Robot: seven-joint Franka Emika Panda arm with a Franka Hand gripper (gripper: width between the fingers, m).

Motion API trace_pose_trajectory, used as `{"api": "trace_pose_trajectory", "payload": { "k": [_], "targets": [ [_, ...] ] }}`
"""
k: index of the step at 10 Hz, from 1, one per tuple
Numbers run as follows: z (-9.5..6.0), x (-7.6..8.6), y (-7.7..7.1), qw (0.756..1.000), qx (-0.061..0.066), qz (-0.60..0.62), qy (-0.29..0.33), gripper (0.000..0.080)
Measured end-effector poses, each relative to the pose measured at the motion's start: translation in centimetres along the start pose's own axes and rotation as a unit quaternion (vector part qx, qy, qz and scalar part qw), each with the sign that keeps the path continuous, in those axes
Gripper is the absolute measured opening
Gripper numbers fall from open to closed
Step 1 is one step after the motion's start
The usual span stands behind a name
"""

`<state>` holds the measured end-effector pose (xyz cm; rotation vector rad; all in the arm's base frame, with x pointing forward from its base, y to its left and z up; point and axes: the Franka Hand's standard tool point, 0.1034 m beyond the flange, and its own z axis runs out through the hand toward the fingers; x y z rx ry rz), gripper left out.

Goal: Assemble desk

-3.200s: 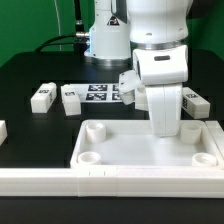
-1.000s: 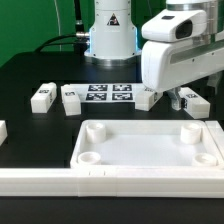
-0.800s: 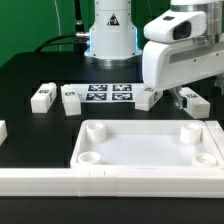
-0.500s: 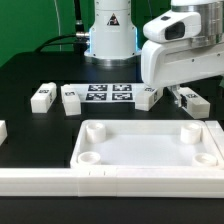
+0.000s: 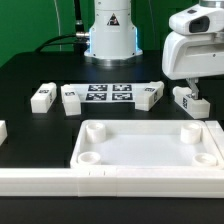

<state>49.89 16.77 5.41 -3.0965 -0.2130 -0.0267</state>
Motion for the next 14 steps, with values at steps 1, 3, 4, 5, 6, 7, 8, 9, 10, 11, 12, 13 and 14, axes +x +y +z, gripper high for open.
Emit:
{"api": "trace_pose_trajectory", "payload": {
  "k": [1,3,4,5,6,7,8,9,10,11,12,13,14],
  "targets": [
    [0.0,0.0,0.0,1.0,0.0,0.0,-0.001,0.0649],
    [-0.1,-1.1,0.6,0.995,-0.02,0.001,-0.094,0.0649],
    [0.0,-0.9,0.7,0.993,-0.023,0.002,-0.112,0.0649],
    [0.0,-1.5,1.2,0.987,-0.027,-0.003,-0.156,0.0649],
    [0.0,-1.3,1.7,0.983,-0.023,-0.002,-0.182,0.0649],
    [0.0,-1.5,1.7,0.977,-0.026,-0.001,-0.209,0.0649],
    [0.1,-1.8,1.8,0.968,-0.031,-0.001,-0.249,0.0649],
    [0.2,-1.7,1.9,0.96,-0.031,-0.005,-0.277,0.0649],
    [0.5,-1.8,2.1,0.951,-0.029,-0.013,-0.307,0.0649],
    [0.8,-2.1,2.2,0.938,-0.031,-0.015,-0.346,0.0649],
    [1.2,-2.1,2.1,0.927,-0.032,-0.017,-0.373,0.0649],
    [1.7,-2.0,2.1,0.92,-0.031,-0.021,-0.391,0.0649],
    [1.8,-2.6,2.2,0.905,-0.033,-0.02,-0.425,0.0649]
  ]
}}
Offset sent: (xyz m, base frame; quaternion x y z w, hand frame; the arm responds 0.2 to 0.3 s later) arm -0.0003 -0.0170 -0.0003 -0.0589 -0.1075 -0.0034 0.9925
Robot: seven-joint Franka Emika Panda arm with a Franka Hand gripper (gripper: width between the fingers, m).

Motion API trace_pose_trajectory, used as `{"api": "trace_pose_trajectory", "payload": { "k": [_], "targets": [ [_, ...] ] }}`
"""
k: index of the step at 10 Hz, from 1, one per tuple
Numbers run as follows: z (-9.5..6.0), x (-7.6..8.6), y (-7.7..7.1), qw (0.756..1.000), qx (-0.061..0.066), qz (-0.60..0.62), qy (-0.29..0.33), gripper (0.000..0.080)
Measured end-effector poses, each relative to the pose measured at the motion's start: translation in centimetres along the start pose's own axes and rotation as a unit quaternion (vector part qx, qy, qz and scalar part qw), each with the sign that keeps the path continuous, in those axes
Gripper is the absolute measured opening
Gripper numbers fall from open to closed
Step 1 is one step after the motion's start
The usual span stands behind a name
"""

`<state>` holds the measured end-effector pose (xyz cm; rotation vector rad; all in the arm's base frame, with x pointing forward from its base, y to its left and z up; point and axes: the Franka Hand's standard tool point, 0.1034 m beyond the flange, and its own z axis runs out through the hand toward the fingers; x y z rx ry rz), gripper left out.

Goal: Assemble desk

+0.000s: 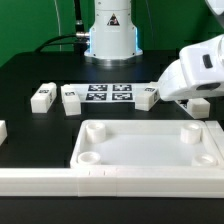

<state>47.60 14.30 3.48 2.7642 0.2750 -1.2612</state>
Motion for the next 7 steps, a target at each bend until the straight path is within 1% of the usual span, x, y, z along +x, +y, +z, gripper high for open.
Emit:
{"api": "trace_pose_trajectory", "payload": {
  "k": [1,2,3,4,7],
  "targets": [
    [0.5,0.2,0.0,0.999,-0.001,0.0,-0.032,0.0649],
    [0.7,0.8,0.0,0.999,0.0,-0.001,-0.043,0.0649],
    [1.2,0.9,0.0,0.999,-0.001,-0.001,-0.053,0.0649],
    [1.5,1.3,-0.2,0.999,-0.001,-0.002,-0.045,0.0649],
    [2.3,1.7,-0.4,0.999,-0.002,-0.003,-0.038,0.0649]
  ]
}}
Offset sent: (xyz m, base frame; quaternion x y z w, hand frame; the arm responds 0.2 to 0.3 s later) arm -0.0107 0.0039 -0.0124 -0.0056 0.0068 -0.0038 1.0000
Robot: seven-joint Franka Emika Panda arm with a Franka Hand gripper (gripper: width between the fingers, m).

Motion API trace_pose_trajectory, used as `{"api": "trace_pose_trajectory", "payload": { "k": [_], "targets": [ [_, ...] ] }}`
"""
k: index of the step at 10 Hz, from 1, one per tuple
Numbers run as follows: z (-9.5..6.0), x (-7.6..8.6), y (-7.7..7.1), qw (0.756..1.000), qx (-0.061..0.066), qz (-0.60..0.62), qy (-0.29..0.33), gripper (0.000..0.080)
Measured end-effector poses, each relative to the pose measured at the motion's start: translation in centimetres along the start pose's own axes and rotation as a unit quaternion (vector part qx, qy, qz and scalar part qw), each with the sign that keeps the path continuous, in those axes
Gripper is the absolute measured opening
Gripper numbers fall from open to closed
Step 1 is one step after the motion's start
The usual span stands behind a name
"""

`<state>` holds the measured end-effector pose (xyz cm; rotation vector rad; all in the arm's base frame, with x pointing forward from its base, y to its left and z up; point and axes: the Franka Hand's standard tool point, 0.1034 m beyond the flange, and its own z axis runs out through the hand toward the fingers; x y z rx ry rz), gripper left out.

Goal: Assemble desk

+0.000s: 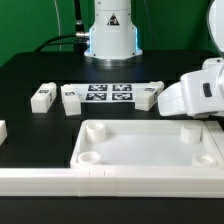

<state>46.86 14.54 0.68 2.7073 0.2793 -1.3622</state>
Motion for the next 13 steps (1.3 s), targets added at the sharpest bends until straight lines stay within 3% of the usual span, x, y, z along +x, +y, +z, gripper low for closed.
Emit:
{"api": "trace_pose_trajectory", "payload": {
  "k": [2,3,4,6,11,13],
  "targets": [
    [0.5,0.1,0.0,1.0,0.0,0.0,0.004,0.0649],
    [0.6,0.1,0.0,1.0,0.0,0.0,0.004,0.0526],
    [0.7,0.1,0.0,1.0,0.0,0.0,0.004,0.0526],
    [0.6,0.1,-0.1,1.0,-0.001,0.0,0.004,0.0287],
    [0.2,0.1,0.3,1.0,0.004,0.003,0.007,0.0288],
    [-2.1,-1.2,1.0,1.0,0.016,0.007,0.015,0.0288]
  ]
}}
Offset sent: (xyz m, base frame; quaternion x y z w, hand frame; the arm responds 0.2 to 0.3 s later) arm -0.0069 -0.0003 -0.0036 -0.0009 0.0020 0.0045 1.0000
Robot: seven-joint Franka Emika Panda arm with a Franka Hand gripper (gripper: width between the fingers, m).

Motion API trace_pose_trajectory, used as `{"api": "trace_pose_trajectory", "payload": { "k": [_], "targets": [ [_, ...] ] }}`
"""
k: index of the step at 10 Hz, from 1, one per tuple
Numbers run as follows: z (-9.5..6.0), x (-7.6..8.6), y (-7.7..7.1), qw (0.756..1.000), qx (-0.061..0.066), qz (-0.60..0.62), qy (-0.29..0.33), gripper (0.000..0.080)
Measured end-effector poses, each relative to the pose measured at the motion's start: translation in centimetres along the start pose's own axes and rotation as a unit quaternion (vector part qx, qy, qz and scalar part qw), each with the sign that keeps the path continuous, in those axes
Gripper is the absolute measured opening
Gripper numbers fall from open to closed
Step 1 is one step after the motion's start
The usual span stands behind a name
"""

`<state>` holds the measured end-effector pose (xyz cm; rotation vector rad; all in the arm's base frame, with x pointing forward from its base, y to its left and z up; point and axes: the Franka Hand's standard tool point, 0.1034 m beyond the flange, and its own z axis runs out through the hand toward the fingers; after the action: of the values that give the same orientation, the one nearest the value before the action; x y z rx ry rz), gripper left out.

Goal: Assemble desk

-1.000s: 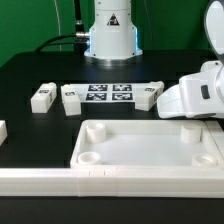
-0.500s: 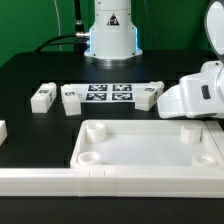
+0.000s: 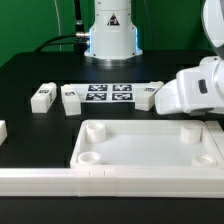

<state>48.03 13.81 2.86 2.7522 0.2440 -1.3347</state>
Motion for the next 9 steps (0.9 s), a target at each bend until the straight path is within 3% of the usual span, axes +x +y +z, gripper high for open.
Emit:
{"api": "trace_pose_trajectory", "payload": {
  "k": [2,3,5,6,8,9],
  "targets": [
    [-3.5,-2.3,1.4,1.0,0.006,-0.008,0.001,0.029],
    [-4.2,-2.1,1.6,1.0,0.008,-0.008,0.016,0.029],
    [-4.0,-1.7,1.5,1.0,0.008,-0.008,0.029,0.029],
    [-4.8,-0.5,1.4,0.997,0.01,-0.008,0.075,0.029],
    [-6.5,-0.5,2.0,0.987,0.012,-0.014,0.16,0.029],
    [-7.7,-1.3,2.5,0.983,0.014,-0.011,0.183,0.029]
  ]
}}
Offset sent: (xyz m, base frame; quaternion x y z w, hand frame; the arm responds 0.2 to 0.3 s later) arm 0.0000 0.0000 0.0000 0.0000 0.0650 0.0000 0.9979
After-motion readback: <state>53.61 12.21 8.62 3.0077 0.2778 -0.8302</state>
